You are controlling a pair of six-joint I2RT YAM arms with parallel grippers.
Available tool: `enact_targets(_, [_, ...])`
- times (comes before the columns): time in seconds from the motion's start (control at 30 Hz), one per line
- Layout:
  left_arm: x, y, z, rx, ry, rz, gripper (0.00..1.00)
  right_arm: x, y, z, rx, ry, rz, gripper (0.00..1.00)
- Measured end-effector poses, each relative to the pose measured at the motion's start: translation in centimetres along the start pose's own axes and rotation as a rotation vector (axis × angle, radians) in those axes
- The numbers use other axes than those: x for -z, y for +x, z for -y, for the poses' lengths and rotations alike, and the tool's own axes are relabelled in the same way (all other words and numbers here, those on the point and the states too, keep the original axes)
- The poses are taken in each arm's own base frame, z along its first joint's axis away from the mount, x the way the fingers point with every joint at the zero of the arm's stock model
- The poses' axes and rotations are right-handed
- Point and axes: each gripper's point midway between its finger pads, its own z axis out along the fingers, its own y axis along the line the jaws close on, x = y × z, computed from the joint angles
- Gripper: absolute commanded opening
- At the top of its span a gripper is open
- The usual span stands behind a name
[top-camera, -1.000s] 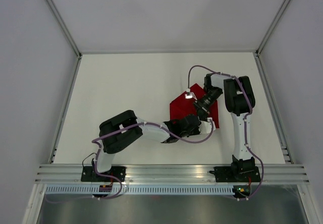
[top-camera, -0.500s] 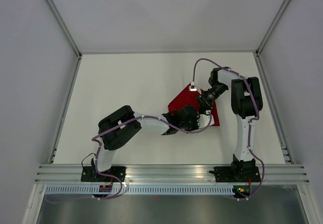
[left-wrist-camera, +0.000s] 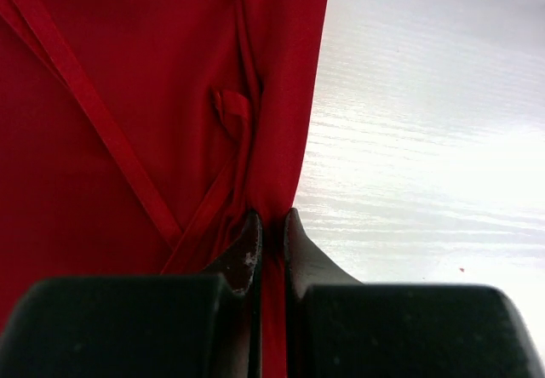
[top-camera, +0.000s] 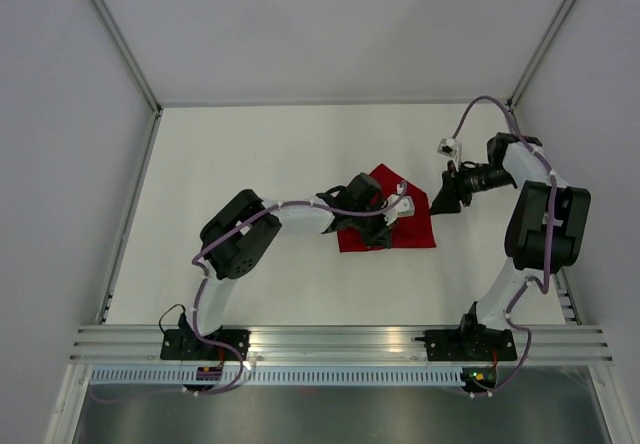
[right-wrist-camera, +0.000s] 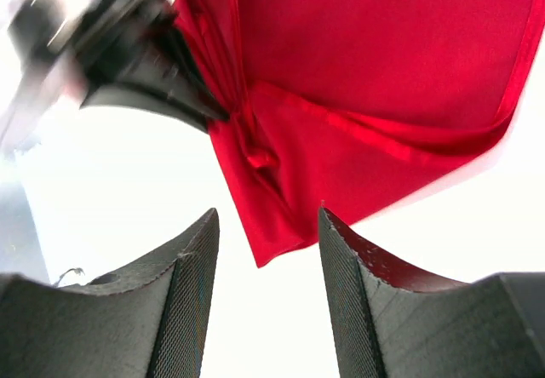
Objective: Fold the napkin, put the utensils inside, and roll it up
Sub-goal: Roll the napkin with the utensil
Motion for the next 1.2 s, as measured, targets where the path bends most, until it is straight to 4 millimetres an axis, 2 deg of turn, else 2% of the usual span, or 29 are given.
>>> enact_targets(0.07, [0.1,0.0,-0.3,0.068,0.07,0.004,0.02,0.3,0.9,-0.8,0.03,0.043,0.021,0.57])
enact_targets(0.17, [0.3,0.1,-0.6,0.164,0.159,0.006,0.02,-0.5,2.5,-2.3,0.119,0.124,0.014,0.59])
enact_targets(0.23, [0.4,0.2,-0.8,0.227,0.219,0.002,0.02,-1.5,3.7,-3.4,0.222,0.201,-0.013,0.61])
enact_targets(0.43, [0.5,0.3,-0.9,0.385,0.36,-0.019,0.02,-5.5,4.9,-5.4,0.53,0.328,-0.084,0.64])
enact_targets(0.57, [0.6,0.4,-0.8,0.468,0.428,-0.035,0.02,-7.6,5.3,-5.3,0.633,0.368,-0.128,0.65])
enact_targets(0.83, [0.7,0.6,0.1,0.568,0.507,-0.073,0.02,-10.4,5.4,-4.7,0.752,0.427,-0.19,0.65])
enact_targets(1.03, [0.7,0.8,0.5,0.608,0.529,-0.091,0.02,-11.6,5.8,-4.3,0.772,0.437,-0.227,0.56])
enact_targets(1.13, [0.8,0.8,0.6,0.618,0.536,-0.095,0.02,-11.9,6.0,-4.3,0.768,0.432,-0.233,0.45])
enact_targets(1.17, [0.8,0.8,0.6,0.618,0.535,-0.095,0.03,-12.0,6.1,-4.3,0.765,0.429,-0.235,0.37])
enact_targets(1.2, [0.8,0.8,0.5,0.619,0.535,-0.094,0.04,-12.1,6.2,-4.4,0.763,0.421,-0.238,0.33])
